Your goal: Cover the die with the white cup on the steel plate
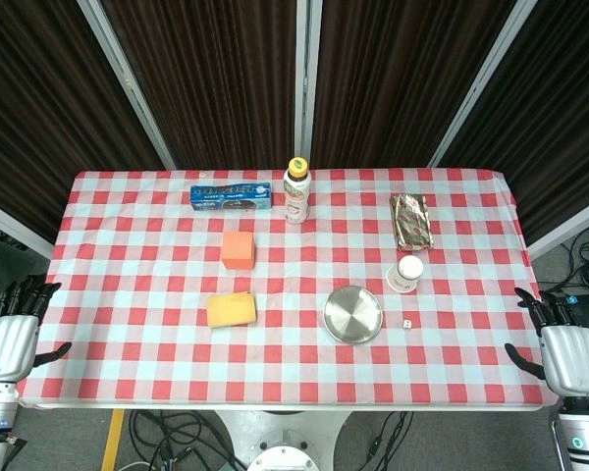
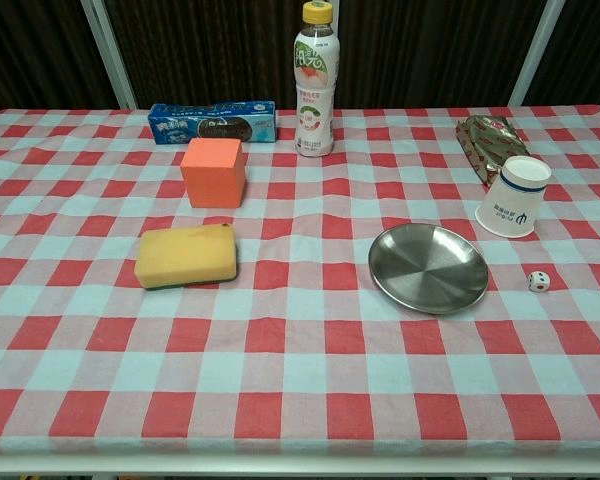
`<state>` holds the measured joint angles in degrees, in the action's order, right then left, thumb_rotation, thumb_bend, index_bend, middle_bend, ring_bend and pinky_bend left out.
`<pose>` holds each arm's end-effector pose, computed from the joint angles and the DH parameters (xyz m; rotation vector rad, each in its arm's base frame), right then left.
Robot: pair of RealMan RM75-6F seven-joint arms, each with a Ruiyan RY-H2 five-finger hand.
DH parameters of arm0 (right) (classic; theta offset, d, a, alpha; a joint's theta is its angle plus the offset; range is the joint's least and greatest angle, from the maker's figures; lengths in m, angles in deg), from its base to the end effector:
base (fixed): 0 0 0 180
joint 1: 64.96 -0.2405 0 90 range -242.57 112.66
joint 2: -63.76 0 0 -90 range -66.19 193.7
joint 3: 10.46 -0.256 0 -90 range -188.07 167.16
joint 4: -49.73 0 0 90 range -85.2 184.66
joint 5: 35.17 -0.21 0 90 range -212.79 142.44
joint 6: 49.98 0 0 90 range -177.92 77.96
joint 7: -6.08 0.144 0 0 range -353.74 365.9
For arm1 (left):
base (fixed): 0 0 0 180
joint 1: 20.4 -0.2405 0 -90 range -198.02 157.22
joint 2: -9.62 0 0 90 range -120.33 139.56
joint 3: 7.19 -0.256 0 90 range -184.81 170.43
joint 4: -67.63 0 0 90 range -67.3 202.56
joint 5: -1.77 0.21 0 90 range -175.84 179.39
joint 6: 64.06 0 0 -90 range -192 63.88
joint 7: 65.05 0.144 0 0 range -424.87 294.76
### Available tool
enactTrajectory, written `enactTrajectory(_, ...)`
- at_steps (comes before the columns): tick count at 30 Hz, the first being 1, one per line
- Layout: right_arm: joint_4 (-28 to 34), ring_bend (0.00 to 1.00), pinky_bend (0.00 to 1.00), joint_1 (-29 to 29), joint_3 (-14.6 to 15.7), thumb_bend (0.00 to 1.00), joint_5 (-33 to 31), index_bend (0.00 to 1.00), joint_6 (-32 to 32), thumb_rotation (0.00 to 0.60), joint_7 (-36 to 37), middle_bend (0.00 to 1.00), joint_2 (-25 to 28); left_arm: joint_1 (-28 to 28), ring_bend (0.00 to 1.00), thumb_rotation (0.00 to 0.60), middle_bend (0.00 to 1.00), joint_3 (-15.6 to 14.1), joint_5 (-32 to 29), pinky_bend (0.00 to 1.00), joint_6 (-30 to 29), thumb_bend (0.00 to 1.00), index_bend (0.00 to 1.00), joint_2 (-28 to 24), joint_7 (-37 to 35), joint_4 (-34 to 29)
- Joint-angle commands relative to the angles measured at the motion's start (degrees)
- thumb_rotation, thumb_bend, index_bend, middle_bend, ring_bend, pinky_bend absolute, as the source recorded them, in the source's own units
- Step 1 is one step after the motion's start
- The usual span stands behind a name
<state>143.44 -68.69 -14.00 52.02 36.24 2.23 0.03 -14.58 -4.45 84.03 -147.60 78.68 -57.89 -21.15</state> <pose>-0.3053 -0.1770 0.1621 1.3919 -0.8450 0.8869 -0.3225 0.1861 0.1363 -1.3885 -0.8684 -0.7924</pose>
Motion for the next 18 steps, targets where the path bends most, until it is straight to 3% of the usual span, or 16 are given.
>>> enactTrajectory(1, 0.0, 0.15, 0.26, -0.1, 0.0, 0.12, -0.1, 0.15, -0.1, 0.600, 0.0, 0.31, 0.0, 0.1, 0.01, 0.600, 0.15, 0.0, -0.1, 0.04, 0.2, 0.00, 0.13, -0.1, 0.0, -0.1)
enactTrajectory(13, -0.6, 0.18, 0.27, -0.2, 0.1, 0.13, 0.1, 0.15, -0.5, 0.600, 1.1, 0.33, 0.1, 0.1, 0.01, 0.600, 0.15, 0.0, 0.1, 0.04, 0.2, 0.00, 0.13, -0.6, 0.6, -0.9)
enactTrajectory(18, 0.0, 0.25, 0.33, -1.3, 0.1, 0.14, 0.6, 0.23, -2.0, 0.600, 0.9, 0.39, 0.9, 0.3, 0.01, 0.600, 0.15, -0.2, 0.5, 0.04, 0.5, 0.00, 0.13, -1.0, 0.9, -1.4)
